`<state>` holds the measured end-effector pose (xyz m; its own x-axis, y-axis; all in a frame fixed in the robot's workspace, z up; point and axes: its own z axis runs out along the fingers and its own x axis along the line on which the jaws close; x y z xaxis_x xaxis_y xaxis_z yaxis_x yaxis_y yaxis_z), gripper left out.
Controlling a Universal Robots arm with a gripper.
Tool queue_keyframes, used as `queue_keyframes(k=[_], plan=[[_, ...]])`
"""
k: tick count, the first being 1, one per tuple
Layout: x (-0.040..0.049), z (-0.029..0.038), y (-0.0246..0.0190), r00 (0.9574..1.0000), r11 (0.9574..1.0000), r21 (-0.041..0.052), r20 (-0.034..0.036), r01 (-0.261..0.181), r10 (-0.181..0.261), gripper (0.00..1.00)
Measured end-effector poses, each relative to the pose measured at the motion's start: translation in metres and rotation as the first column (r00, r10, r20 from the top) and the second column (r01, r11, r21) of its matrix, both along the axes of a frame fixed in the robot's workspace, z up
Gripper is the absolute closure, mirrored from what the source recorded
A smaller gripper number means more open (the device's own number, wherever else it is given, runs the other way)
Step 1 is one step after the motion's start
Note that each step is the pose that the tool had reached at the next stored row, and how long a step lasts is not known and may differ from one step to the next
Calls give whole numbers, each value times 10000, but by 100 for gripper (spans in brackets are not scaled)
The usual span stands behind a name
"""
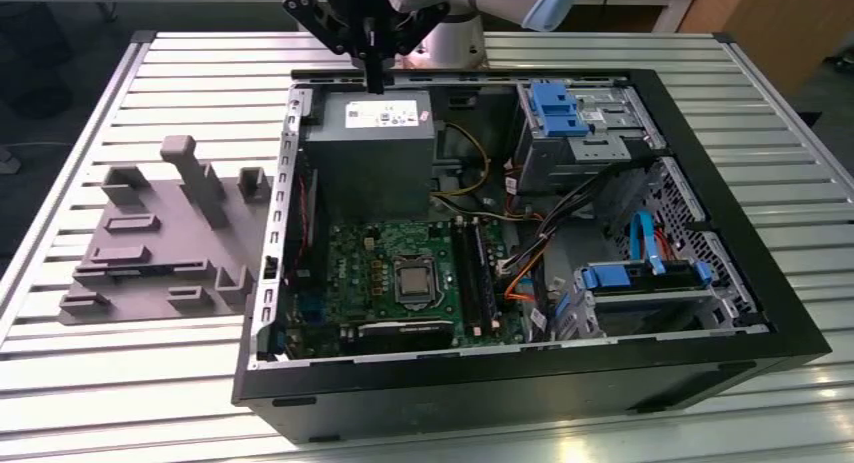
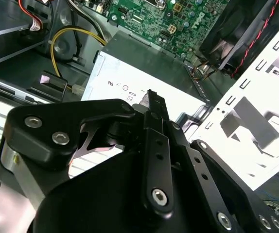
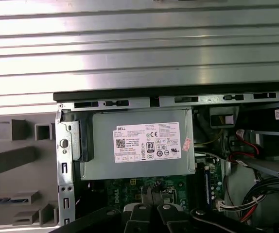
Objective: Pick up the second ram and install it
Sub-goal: 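Reach for the second ram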
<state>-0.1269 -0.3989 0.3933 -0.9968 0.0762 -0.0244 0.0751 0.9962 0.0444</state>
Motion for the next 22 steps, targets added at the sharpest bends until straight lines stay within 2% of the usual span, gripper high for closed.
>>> queue_keyframes(k=[8, 22], plan=[[-43, 0, 0, 10000, 10000, 0, 0, 0, 0, 89], [-64, 0, 0, 10000, 10000, 0, 0, 1, -1, 89]])
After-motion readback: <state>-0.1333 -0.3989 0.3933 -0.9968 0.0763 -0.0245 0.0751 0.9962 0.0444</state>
